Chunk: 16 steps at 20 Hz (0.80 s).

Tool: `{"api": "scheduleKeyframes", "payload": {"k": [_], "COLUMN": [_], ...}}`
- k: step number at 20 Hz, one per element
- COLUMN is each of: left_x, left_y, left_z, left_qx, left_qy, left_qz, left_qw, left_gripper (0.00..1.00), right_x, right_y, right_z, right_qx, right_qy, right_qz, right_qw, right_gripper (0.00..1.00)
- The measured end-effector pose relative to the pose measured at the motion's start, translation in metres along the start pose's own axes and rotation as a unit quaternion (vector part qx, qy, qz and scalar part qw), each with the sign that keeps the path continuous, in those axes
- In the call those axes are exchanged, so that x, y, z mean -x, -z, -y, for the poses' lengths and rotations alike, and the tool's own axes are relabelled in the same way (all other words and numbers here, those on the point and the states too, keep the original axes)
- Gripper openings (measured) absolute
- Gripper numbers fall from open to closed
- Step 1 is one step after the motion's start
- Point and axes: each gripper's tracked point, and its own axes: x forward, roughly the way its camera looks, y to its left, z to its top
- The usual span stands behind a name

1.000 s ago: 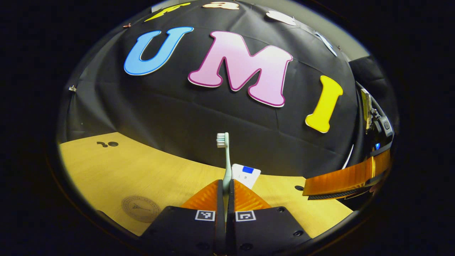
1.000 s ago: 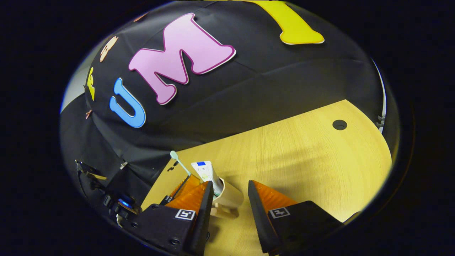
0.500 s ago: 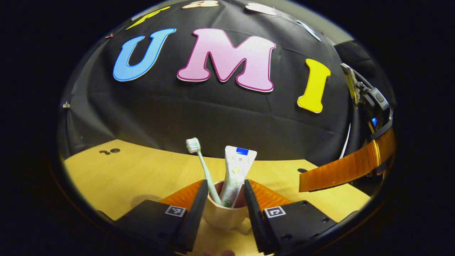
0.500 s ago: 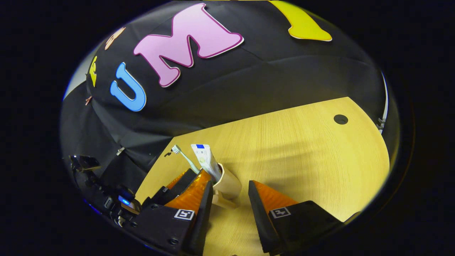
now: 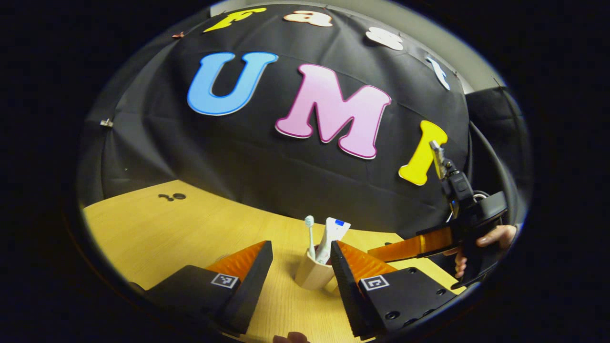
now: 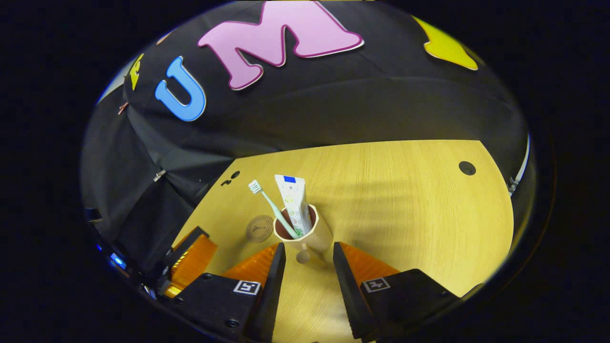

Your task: Put the toothbrush and toothpaste on the desktop into the cup, then pick up the cup and place it on the coaster on the desktop.

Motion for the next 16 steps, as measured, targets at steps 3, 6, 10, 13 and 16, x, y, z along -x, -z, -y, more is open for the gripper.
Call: {"api": "scheduleKeyframes", "payload": {"k": [3,6,10,13,16], "left_x": [0.041,0.078,0.108,0.120,0.126], "left_y": [0.009,0.015,0.021,0.033,0.047], "left_z": [-0.023,-0.043,-0.066,-0.079,-0.084], "left_qx": [0.023,0.037,0.030,0.034,0.038], "left_qy": [-0.022,-0.033,-0.040,-0.044,-0.043], "left_qz": [-0.024,-0.045,-0.067,-0.083,-0.106], "left_qw": [0.999,0.998,0.997,0.995,0.993], "left_gripper": [0.78,0.78,0.78,0.78,0.78], "right_x": [-0.015,-0.036,-0.060,-0.069,-0.076], "right_y": [0.020,0.037,0.043,0.043,0.046], "right_z": [-0.001,0.003,-0.002,0.001,0.002], "right_qx": [0.058,0.109,0.120,0.119,0.131], "right_qy": [0.027,0.059,0.069,0.088,0.098], "right_qz": [-0.053,-0.091,-0.102,-0.113,-0.131], "right_qw": [0.997,0.988,0.985,0.983,0.978], "right_gripper": [0.64,0.64,0.64,0.54,0.58]}}
